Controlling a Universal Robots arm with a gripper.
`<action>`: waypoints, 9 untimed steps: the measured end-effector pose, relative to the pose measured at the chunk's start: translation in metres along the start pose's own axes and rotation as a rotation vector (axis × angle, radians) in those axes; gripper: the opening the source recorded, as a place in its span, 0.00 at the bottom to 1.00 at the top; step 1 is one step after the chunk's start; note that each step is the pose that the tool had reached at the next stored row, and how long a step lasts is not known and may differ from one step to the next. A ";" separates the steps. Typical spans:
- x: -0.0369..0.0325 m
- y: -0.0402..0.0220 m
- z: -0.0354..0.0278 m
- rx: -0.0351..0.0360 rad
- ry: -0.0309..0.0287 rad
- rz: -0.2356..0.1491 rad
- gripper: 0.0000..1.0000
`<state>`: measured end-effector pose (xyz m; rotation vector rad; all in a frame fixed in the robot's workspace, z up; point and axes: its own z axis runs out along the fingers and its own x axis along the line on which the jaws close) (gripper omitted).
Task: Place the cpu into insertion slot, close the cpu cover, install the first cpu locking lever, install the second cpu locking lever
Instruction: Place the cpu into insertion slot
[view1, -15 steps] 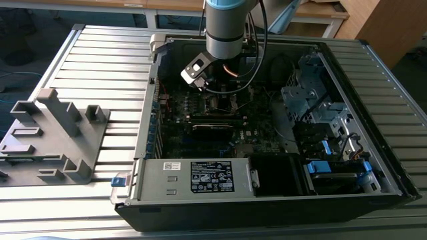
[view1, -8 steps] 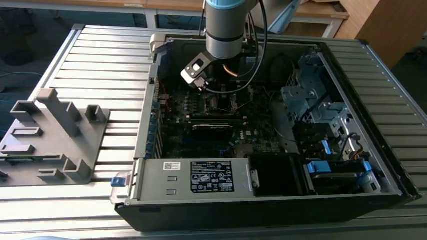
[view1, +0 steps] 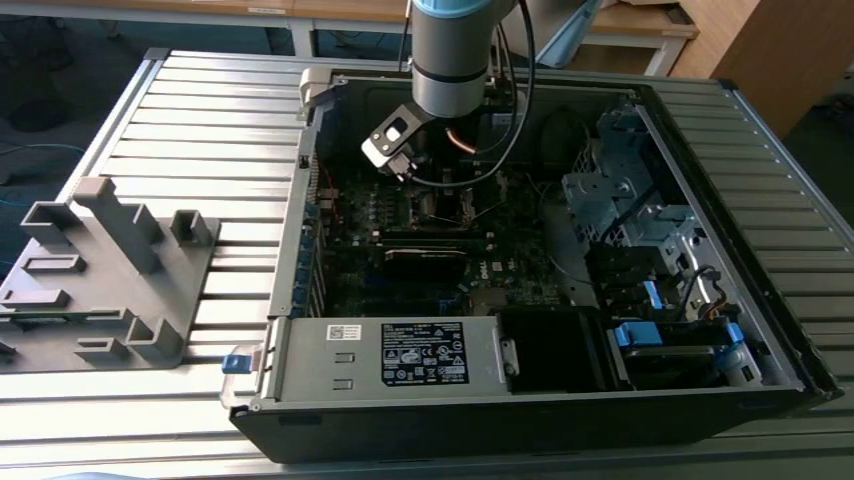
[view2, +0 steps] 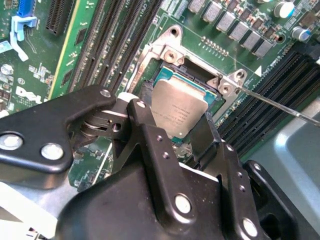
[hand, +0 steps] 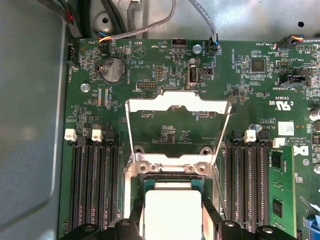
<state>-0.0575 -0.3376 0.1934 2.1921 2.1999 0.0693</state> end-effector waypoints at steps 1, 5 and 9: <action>0.0000 0.0000 -0.0001 0.0001 -0.0001 0.000 0.54; 0.0000 0.0000 0.0001 0.0001 -0.0002 0.000 0.54; 0.0000 0.0000 0.0003 0.0001 -0.0001 0.000 0.54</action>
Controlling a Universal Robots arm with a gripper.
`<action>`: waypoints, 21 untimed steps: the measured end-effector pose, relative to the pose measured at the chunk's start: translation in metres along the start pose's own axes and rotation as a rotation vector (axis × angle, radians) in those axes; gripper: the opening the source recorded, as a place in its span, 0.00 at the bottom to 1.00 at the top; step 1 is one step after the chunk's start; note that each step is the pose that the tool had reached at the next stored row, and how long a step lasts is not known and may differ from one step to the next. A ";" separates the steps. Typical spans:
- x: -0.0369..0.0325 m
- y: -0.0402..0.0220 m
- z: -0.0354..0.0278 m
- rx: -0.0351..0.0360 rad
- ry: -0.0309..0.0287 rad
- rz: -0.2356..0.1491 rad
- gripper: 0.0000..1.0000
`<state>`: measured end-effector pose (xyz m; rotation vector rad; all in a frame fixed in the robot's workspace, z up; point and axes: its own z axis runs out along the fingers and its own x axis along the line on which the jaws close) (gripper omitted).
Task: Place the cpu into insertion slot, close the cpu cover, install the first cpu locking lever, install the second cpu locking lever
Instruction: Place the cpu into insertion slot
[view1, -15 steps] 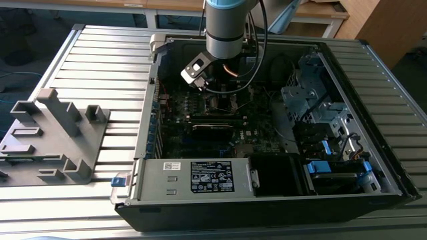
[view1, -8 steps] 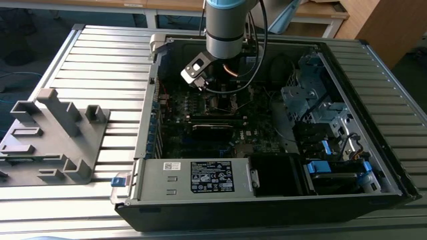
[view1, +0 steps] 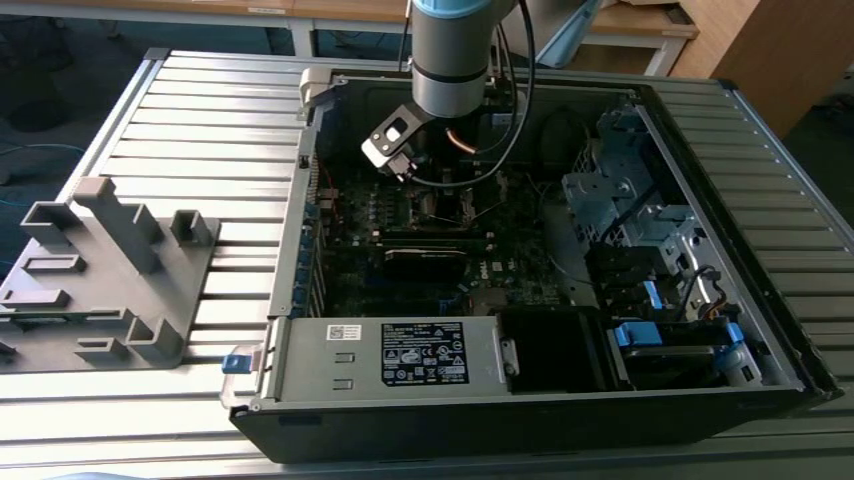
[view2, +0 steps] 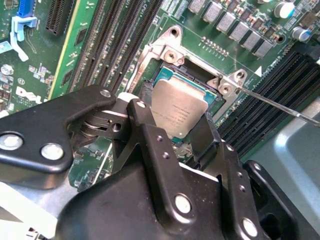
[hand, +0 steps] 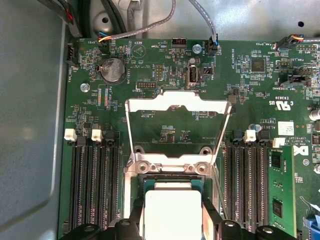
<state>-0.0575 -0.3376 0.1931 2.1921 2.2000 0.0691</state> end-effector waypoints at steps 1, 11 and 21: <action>0.0000 0.0000 0.0000 0.0000 0.0000 0.000 0.54; 0.0000 0.0000 0.0006 0.0000 0.0000 0.000 0.54; 0.0000 -0.0001 0.0020 0.0000 -0.0001 0.000 0.54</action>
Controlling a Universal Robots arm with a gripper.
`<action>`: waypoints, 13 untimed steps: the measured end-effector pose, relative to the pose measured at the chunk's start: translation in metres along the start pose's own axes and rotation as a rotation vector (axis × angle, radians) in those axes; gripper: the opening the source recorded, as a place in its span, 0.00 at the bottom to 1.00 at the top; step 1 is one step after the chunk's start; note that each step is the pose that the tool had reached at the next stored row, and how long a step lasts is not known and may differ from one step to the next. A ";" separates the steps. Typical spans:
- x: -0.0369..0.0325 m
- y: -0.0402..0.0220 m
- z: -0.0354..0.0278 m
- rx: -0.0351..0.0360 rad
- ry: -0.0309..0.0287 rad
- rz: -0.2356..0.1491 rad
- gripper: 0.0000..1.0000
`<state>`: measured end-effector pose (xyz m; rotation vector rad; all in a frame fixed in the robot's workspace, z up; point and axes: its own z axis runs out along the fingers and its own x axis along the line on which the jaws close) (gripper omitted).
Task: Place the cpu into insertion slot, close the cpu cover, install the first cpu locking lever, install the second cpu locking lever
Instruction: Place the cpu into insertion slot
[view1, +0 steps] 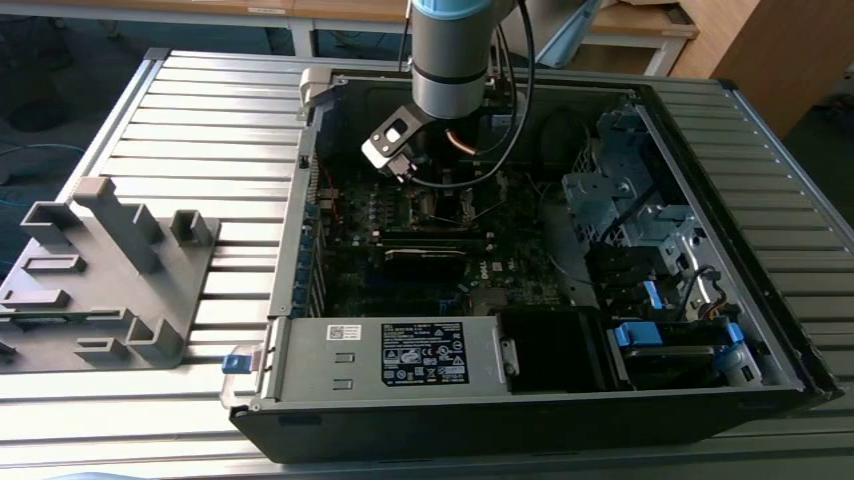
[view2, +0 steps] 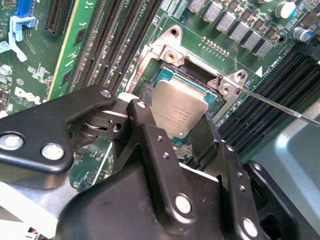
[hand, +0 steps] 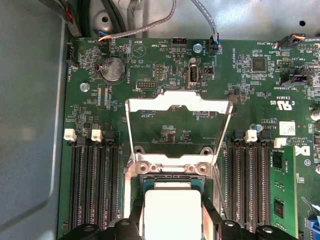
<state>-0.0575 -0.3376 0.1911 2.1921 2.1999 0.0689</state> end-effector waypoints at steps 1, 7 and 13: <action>0.0000 0.0000 0.0000 0.0000 0.0000 0.000 0.54; 0.0000 0.0000 0.0001 0.0000 0.0000 0.000 0.54; 0.0000 0.0000 0.0002 0.0000 0.0000 0.000 0.54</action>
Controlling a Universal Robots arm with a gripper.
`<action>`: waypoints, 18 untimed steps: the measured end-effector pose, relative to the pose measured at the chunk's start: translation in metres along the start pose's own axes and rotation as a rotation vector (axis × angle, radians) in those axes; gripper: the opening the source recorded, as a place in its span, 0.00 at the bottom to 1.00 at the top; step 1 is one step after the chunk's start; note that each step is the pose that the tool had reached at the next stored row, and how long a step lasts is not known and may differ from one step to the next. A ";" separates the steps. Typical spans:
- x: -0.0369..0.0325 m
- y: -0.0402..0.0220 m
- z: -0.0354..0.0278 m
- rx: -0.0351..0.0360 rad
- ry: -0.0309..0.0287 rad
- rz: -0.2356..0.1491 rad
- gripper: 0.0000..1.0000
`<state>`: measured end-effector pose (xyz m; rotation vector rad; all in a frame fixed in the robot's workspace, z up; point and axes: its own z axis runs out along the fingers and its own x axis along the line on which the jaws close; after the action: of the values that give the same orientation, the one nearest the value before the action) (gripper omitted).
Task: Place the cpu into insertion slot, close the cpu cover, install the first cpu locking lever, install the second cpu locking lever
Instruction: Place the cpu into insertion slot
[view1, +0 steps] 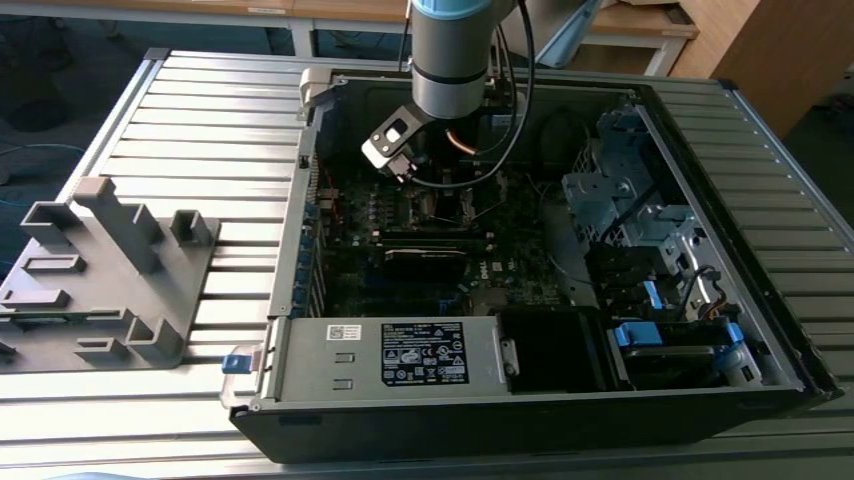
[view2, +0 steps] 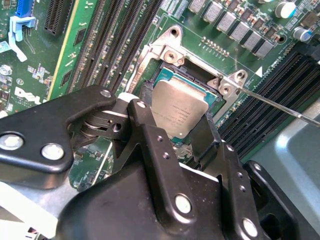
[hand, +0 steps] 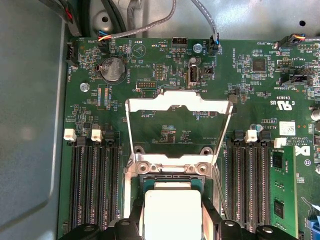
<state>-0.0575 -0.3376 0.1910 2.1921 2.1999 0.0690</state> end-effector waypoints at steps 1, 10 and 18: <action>0.0000 0.0000 0.0000 0.0000 0.0000 0.000 0.54; 0.0000 0.0000 0.0001 0.0000 0.0000 0.000 0.54; 0.0000 0.0000 0.0000 -0.0001 0.0001 0.000 0.54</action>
<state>-0.0575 -0.3376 0.1910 2.1921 2.1999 0.0693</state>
